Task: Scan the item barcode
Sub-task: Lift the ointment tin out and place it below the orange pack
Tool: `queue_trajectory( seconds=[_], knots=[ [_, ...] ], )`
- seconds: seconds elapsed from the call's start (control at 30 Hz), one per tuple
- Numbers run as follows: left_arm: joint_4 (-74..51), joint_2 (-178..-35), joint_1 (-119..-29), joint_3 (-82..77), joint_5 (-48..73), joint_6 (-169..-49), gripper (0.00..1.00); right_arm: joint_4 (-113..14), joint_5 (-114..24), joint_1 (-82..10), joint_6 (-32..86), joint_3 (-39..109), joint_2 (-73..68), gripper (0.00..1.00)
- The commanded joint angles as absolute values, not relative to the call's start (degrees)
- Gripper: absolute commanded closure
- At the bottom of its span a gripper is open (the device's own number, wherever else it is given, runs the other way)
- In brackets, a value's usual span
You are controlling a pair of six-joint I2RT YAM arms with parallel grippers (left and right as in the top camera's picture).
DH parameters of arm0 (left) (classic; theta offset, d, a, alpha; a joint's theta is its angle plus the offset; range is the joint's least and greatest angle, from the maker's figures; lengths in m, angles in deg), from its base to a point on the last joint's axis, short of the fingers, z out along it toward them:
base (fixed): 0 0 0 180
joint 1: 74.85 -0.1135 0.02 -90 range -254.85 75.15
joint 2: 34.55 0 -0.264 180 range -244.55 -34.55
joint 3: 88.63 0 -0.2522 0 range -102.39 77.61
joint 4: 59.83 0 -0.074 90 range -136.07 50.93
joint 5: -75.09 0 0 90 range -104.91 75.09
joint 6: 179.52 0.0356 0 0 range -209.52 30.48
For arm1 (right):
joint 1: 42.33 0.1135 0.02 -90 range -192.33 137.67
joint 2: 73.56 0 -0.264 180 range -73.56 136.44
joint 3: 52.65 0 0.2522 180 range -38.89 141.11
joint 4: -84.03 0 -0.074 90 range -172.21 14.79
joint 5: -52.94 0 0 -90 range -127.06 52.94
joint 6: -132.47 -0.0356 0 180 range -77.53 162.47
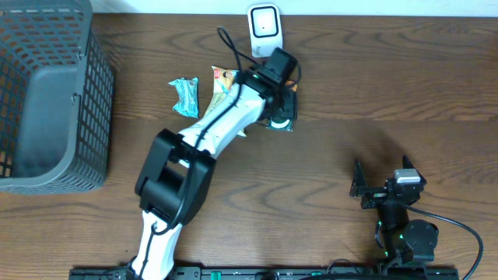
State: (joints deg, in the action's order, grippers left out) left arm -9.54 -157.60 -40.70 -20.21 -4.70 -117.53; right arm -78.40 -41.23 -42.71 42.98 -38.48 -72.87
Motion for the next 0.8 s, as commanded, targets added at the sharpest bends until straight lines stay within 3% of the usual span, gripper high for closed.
queue_trajectory(
  seconds=[0.0,0.07,0.13,0.27,0.67,0.77],
  knots=[
    [-10.0,-159.61,-39.78,-21.07,-11.36,-116.54,0.37,-78.16,-41.03,-42.27,42.94,-38.57,-73.17,0.01],
    [-10.46,-160.17,-39.63,-20.98,-11.58,-116.52,0.37,-78.13,-41.03,-42.27,42.94,-38.57,-73.17,0.01],
    [-11.09,-160.59,-39.76,-20.98,-11.6,-116.5,0.2,-78.16,-41.03,-42.27,42.94,-38.57,-73.17,0.01],
    [-11.99,-160.28,-40.43,-21.02,-11.58,-114.66,0.13,-78.16,-41.03,-42.27,42.94,-38.57,-73.17,0.01],
    [-8.8,-146.12,-47.17,-22.42,-11.58,-111.45,0.13,-78.16,-41.03,-42.27,42.94,-38.57,-73.17,0.01],
    [-6.98,-141.66,-49.99,-22.4,-11.6,-109.09,0.2,-78.16,-41.05,-42.27,42.94,-38.57,-73.17,0.01]
  ],
)
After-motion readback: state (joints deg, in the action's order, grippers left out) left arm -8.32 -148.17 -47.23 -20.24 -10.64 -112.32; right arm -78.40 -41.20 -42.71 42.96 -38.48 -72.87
